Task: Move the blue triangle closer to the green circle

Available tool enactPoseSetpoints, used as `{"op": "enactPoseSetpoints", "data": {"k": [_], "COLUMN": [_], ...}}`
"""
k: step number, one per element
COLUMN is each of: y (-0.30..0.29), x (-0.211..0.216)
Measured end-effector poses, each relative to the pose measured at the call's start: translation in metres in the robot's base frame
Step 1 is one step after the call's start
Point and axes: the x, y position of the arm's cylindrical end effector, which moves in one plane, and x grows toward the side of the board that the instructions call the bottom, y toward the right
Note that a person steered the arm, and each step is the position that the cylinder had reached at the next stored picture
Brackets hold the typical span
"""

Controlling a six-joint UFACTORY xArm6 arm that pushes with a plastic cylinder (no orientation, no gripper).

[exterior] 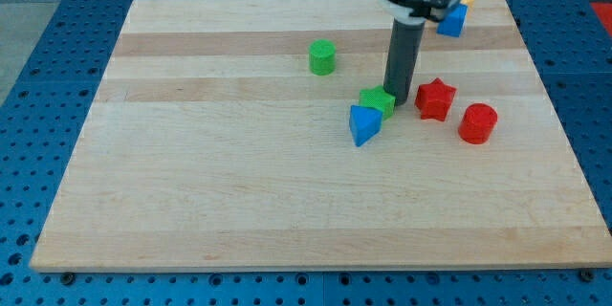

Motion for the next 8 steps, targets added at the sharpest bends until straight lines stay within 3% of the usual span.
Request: {"op": "enactPoseSetpoints", "data": {"k": [2,3,6,8], "y": [0.0,-0.012,-0.061,-0.083], "x": [0.07,0.085,0.076,0.044]}}
